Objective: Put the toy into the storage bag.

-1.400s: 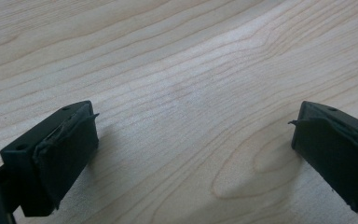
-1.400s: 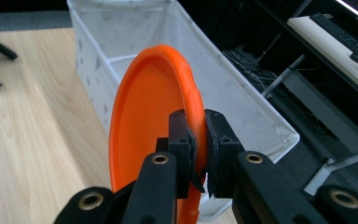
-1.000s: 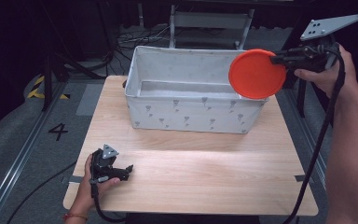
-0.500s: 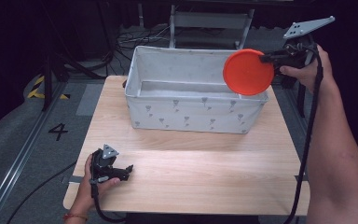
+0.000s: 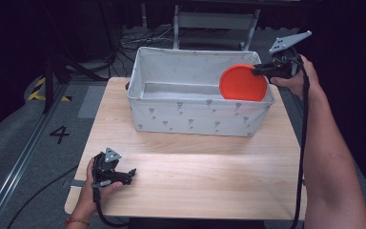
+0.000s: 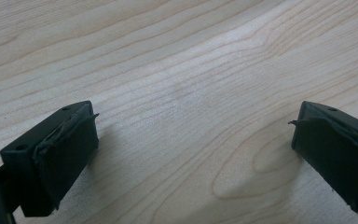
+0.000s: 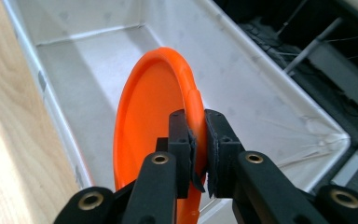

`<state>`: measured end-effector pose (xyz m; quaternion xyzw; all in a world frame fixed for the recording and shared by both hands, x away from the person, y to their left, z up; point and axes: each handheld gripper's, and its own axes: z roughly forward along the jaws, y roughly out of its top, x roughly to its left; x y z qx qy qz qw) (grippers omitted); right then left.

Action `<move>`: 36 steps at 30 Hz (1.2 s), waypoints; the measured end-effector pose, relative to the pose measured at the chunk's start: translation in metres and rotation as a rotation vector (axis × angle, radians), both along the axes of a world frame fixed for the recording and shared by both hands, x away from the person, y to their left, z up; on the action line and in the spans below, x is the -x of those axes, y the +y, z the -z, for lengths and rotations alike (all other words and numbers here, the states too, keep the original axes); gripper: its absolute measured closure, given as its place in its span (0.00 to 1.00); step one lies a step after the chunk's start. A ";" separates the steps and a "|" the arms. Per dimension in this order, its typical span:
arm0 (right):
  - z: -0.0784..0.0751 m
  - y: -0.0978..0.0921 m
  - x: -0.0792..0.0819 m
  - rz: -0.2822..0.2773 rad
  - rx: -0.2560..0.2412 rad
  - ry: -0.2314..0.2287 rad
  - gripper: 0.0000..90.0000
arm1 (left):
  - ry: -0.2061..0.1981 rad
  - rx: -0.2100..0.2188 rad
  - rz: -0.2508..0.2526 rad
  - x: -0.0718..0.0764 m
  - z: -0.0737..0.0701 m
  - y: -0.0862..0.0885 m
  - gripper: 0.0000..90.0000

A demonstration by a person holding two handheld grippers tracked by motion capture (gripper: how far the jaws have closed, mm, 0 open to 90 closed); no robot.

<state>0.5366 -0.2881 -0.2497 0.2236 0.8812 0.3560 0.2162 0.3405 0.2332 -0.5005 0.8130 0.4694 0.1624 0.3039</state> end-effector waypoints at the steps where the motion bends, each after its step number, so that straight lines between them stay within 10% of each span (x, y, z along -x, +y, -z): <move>1: 0.003 0.001 -0.001 -0.012 0.010 0.011 0.91 | 0.000 0.000 0.000 0.000 0.000 0.000 0.01; 23: 0.033 0.037 -0.007 -0.203 0.297 0.178 0.91 | 0.000 -0.004 0.002 0.000 0.000 0.000 0.01; 36: 0.049 0.054 -0.016 -0.223 0.449 0.317 0.89 | 0.000 -0.004 0.001 0.000 0.000 0.000 0.01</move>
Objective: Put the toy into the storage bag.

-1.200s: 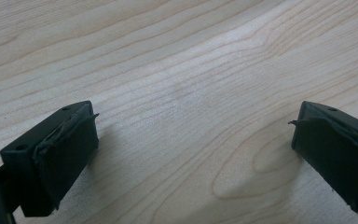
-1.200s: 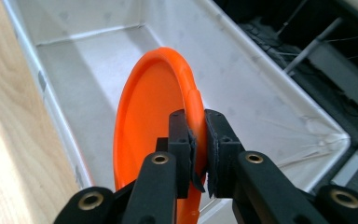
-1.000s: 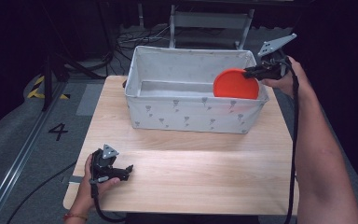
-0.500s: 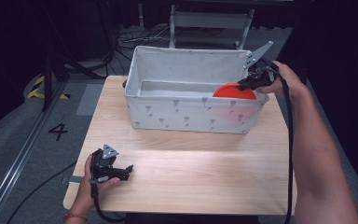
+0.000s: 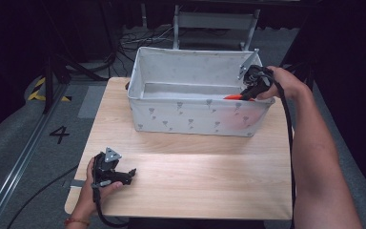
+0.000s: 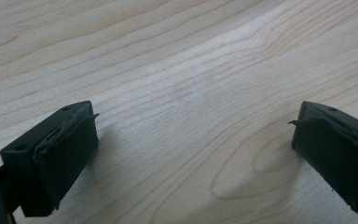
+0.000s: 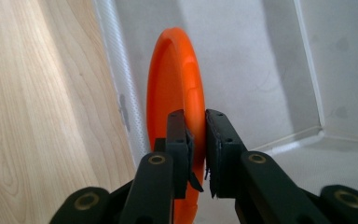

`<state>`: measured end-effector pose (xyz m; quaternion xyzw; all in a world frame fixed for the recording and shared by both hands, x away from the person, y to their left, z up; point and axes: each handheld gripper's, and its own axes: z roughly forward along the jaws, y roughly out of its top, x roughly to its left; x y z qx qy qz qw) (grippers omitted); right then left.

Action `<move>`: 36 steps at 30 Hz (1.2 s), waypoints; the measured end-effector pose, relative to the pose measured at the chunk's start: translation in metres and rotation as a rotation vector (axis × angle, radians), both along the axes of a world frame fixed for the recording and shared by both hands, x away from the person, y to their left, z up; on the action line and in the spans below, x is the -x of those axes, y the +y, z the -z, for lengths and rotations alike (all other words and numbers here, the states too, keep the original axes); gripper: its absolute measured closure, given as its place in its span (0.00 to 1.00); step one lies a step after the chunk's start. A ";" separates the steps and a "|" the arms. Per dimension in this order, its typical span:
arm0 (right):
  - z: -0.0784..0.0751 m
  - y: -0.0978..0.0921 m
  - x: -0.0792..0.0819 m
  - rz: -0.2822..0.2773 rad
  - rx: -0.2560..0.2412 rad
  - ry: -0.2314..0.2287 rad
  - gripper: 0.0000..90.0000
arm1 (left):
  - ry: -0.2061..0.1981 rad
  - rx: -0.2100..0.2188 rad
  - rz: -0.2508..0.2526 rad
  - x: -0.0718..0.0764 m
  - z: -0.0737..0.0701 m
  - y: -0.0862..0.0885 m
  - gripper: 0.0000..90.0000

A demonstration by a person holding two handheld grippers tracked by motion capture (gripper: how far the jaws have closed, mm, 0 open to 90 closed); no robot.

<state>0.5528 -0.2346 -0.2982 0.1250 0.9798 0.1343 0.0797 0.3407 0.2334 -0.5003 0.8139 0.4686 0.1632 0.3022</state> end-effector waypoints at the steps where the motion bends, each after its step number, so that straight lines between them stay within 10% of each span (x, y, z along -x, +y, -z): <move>1: 0.000 0.000 0.000 0.000 0.000 0.000 0.89 | 0.000 0.000 0.000 0.000 0.000 0.000 0.01; 10: 0.005 0.004 0.000 0.016 0.025 0.023 0.87 | 0.000 0.000 0.000 0.000 0.000 0.000 0.01; 25: -0.021 -0.019 0.028 0.111 -0.254 -0.147 0.56 | 0.000 0.000 -0.001 0.000 0.000 0.000 0.01; 33: -0.029 -0.044 0.049 0.262 -0.436 -0.255 0.35 | 0.000 -0.001 0.001 0.000 0.000 0.000 0.01; 36: -0.027 -0.049 0.056 0.314 -0.428 -0.306 0.31 | 0.000 0.000 0.001 0.000 0.000 0.000 0.01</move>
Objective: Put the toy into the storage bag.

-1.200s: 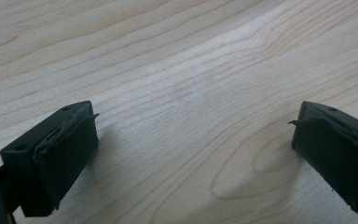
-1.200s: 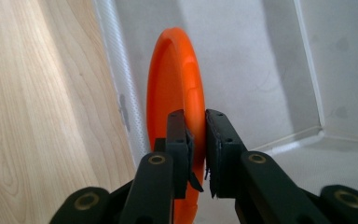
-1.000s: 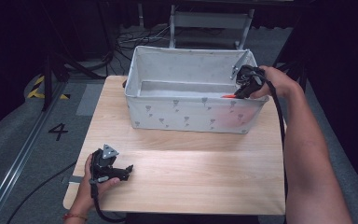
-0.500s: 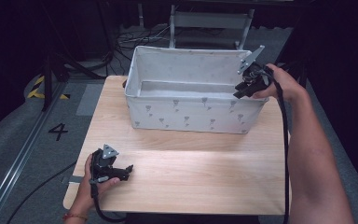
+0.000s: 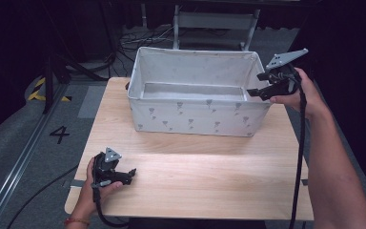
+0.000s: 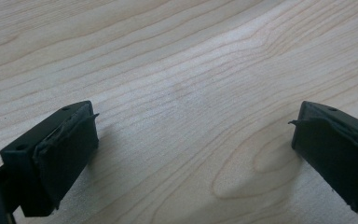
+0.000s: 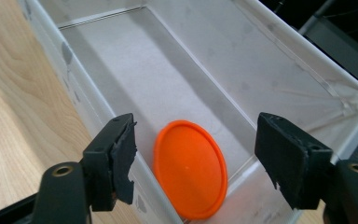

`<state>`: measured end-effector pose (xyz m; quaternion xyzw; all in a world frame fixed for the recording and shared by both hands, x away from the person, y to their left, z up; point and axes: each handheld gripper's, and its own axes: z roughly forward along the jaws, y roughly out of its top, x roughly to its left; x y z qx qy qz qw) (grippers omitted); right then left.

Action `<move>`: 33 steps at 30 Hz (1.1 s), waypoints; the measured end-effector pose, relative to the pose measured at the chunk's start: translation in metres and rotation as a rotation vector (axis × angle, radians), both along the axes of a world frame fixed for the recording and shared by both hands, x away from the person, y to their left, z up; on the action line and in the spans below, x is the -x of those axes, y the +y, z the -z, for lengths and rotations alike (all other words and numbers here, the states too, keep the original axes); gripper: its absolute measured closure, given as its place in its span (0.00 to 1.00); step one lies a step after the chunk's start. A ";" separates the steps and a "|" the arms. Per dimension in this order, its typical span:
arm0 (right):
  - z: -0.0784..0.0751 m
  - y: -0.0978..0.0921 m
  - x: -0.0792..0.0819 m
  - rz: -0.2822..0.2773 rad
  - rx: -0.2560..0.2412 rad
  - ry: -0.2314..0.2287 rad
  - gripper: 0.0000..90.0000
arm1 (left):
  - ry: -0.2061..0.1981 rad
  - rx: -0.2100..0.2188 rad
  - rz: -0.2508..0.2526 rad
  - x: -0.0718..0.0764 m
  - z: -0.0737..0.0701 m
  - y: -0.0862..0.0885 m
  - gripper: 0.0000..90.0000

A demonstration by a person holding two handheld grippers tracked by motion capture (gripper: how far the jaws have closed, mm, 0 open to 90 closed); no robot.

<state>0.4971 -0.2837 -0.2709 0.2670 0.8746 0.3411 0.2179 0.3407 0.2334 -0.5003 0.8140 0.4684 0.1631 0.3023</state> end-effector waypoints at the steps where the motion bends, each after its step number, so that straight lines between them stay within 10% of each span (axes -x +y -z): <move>1: 0.001 -0.002 0.003 0.020 -0.007 -0.012 0.29 | 0.000 0.000 -0.001 0.000 0.000 0.000 0.01; 9: 0.004 -0.013 0.027 0.093 -0.048 -0.095 0.24 | 0.000 0.000 0.000 0.000 0.000 0.000 0.01; 33: 0.015 -0.024 0.072 0.151 -0.029 -0.141 0.21 | 0.000 0.000 -0.001 0.000 0.000 0.000 0.01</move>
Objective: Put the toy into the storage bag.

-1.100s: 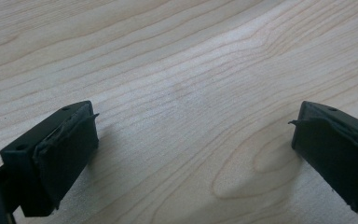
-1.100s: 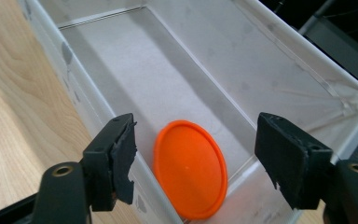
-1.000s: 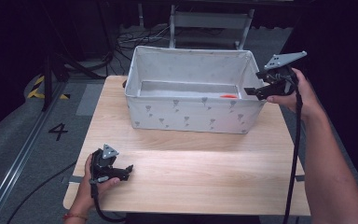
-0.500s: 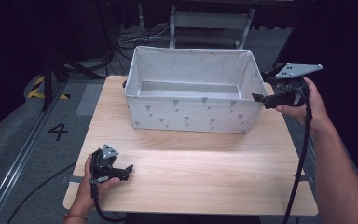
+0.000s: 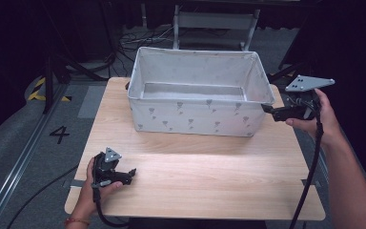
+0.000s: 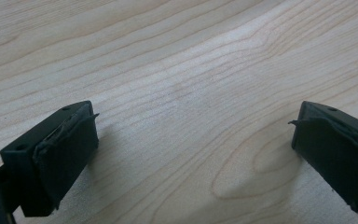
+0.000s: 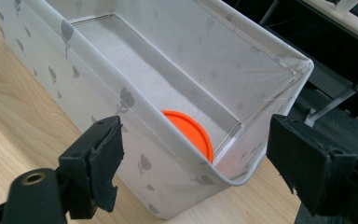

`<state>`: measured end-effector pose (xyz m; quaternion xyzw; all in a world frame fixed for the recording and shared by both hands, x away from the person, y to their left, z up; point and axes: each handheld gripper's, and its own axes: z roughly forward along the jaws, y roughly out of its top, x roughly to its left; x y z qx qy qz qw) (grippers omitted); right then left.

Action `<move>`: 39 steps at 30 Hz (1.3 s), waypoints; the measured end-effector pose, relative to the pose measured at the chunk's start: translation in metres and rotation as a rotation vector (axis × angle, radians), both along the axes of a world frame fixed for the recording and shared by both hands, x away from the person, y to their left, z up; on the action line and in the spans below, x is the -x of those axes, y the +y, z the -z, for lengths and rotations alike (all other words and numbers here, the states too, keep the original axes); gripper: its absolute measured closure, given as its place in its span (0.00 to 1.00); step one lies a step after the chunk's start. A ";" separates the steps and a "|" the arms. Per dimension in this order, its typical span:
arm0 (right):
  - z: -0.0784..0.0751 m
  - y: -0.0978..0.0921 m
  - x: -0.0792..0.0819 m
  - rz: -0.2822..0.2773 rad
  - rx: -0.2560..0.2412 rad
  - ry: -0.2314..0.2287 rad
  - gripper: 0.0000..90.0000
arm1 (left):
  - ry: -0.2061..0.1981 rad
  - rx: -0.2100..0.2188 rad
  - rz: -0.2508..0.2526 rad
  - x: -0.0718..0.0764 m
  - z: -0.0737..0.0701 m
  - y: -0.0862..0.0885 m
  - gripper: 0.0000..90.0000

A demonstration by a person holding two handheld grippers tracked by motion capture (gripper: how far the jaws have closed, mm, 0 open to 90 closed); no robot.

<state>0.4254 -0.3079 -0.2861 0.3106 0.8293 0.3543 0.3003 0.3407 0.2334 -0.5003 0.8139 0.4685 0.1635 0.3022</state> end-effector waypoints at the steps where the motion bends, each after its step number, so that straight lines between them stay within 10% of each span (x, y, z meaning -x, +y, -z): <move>1: 0.001 0.000 0.002 -0.001 0.005 -0.002 0.20 | 0.000 0.001 0.000 0.000 0.000 0.000 0.01; 39: 0.099 -0.017 0.063 -0.003 0.097 0.045 0.18 | 0.000 -0.001 0.001 0.000 0.000 0.000 0.01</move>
